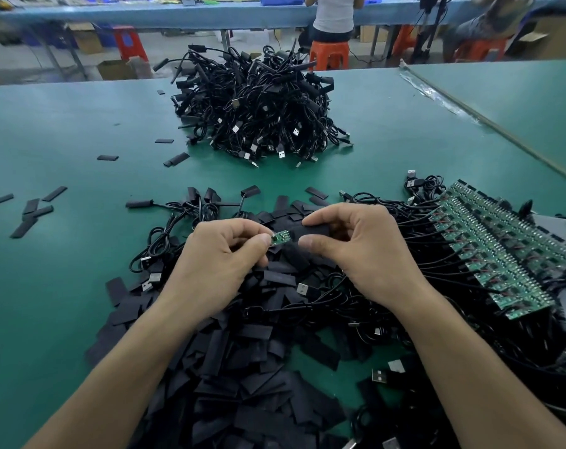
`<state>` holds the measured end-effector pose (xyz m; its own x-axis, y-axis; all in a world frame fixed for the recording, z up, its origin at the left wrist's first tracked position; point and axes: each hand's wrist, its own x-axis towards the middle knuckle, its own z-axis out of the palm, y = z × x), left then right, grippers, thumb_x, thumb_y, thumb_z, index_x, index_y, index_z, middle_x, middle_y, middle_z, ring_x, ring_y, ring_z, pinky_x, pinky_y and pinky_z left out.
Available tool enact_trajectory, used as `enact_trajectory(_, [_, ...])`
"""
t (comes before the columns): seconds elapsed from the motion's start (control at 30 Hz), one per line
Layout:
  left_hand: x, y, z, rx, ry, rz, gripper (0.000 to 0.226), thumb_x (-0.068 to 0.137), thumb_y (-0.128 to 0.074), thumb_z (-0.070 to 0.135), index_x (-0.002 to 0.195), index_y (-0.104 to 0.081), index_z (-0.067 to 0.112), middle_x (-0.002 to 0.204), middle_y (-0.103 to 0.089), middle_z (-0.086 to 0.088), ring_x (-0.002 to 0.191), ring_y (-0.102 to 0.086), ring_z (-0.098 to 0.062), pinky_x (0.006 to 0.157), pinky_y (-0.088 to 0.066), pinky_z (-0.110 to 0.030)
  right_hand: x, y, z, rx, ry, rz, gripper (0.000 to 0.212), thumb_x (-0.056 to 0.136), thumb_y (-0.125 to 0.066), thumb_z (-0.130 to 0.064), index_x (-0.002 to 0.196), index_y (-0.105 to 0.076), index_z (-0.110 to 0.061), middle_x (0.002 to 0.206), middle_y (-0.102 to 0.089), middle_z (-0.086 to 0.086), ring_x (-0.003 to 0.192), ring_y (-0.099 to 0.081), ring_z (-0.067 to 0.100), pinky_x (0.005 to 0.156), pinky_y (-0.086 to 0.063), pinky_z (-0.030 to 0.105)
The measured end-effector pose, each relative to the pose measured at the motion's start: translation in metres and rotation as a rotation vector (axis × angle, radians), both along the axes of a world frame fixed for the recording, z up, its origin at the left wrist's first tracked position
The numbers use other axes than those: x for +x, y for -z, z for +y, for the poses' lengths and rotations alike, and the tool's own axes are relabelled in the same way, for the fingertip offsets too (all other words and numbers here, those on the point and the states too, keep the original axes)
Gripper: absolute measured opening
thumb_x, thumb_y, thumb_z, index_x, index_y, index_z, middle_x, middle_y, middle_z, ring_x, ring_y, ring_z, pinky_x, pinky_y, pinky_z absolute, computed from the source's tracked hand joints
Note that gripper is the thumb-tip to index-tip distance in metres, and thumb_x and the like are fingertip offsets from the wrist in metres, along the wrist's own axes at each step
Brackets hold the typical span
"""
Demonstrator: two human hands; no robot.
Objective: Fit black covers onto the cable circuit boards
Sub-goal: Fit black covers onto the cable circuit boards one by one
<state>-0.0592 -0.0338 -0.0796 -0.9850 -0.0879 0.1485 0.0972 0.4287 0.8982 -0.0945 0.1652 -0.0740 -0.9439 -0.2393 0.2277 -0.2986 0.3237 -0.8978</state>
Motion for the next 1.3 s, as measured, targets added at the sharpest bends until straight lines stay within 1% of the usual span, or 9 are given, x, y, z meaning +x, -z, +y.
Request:
enact_trajectory(0.2, [0.000,-0.006,0.000,0.120,0.028,-0.020,0.021,0.096,-0.061,0.014,0.084,-0.074,0.026,0.059,-0.067,0.006,0.054,-0.049,-0.007,0.051,-0.041,-0.014,-0.001,-0.002,0.001,-0.088,-0.045,0.006,0.013,0.077,-0.083,-0.016,0.085,-0.074,-0.023,0.069,-0.074,0.000,0.062,-0.070,0.012,0.067,-0.059,0.025])
enact_trajectory(0.4, [0.001,-0.008,0.001,0.158,0.010,-0.010,0.021,0.095,-0.061,0.016,0.084,-0.075,0.026,0.059,-0.065,0.006,0.057,-0.046,-0.016,0.052,-0.038,-0.020,-0.002,-0.005,0.002,-0.215,-0.080,-0.056,0.007,0.081,-0.078,-0.011,0.082,-0.074,-0.017,0.065,-0.072,0.002,0.057,-0.066,0.007,0.057,-0.049,0.013])
enact_trajectory(0.47, [0.001,-0.008,0.002,0.160,0.018,-0.011,0.022,0.095,-0.061,0.015,0.083,-0.075,0.027,0.059,-0.065,0.006,0.058,-0.046,-0.017,0.053,-0.038,-0.021,-0.002,-0.004,0.002,-0.228,-0.104,-0.063,0.008,0.081,-0.078,-0.010,0.082,-0.074,-0.018,0.064,-0.071,-0.001,0.058,-0.065,0.006,0.058,-0.050,0.013])
enact_trajectory(0.63, [0.002,-0.010,0.002,0.170,0.048,-0.017,0.024,0.095,-0.061,0.014,0.081,-0.076,0.027,0.058,-0.064,0.005,0.056,-0.046,-0.013,0.051,-0.037,-0.015,-0.002,-0.003,0.001,-0.202,-0.152,-0.056,0.015,0.078,-0.080,-0.011,0.084,-0.073,-0.023,0.069,-0.073,-0.005,0.063,-0.067,0.007,0.067,-0.056,0.019])
enact_trajectory(0.8, [0.001,-0.011,0.001,0.167,0.055,-0.025,0.026,0.096,-0.061,0.016,0.080,-0.078,0.029,0.058,-0.063,0.006,0.056,-0.045,-0.012,0.051,-0.036,-0.015,-0.001,-0.005,0.001,-0.200,-0.170,-0.065,0.018,0.069,-0.083,-0.020,0.085,-0.076,-0.026,0.078,-0.076,-0.002,0.069,-0.069,0.007,0.071,-0.058,0.022])
enact_trajectory(0.87, [0.002,-0.011,0.001,0.176,0.056,-0.027,0.024,0.097,-0.060,0.017,0.083,-0.078,0.027,0.059,-0.063,0.006,0.055,-0.045,-0.009,0.051,-0.036,-0.013,0.000,-0.005,-0.001,-0.182,-0.187,-0.050,0.019,0.070,-0.083,-0.017,0.084,-0.076,-0.026,0.074,-0.075,-0.004,0.067,-0.068,0.007,0.070,-0.058,0.022])
enact_trajectory(1.03, [0.003,-0.012,0.002,0.198,0.084,-0.021,0.021,0.096,-0.060,0.017,0.087,-0.077,0.025,0.065,-0.070,0.004,0.057,-0.054,-0.001,0.058,-0.045,-0.009,0.001,-0.005,-0.001,-0.216,-0.173,0.008,0.017,0.071,-0.083,-0.014,0.082,-0.075,-0.025,0.067,-0.073,-0.003,0.060,-0.067,0.009,0.065,-0.056,0.021])
enact_trajectory(1.2, [0.005,-0.012,0.006,0.244,0.149,-0.041,0.015,0.094,-0.062,0.010,0.095,-0.074,0.018,0.072,-0.076,-0.001,0.059,-0.063,-0.003,0.061,-0.050,-0.013,0.003,-0.002,-0.006,-0.233,-0.214,0.022,0.027,0.071,-0.085,-0.005,0.086,-0.076,-0.026,0.078,-0.076,-0.008,0.072,-0.070,0.003,0.068,-0.054,0.015])
enact_trajectory(1.3, [0.005,-0.012,0.007,0.317,0.165,-0.057,0.015,0.087,-0.065,0.017,0.101,-0.070,0.014,0.077,-0.077,-0.004,0.063,-0.067,-0.006,0.062,-0.051,-0.014,0.003,-0.002,-0.007,-0.222,-0.213,0.045,0.025,0.073,-0.085,-0.008,0.088,-0.077,-0.026,0.082,-0.077,-0.007,0.075,-0.072,0.006,0.071,-0.054,0.017])
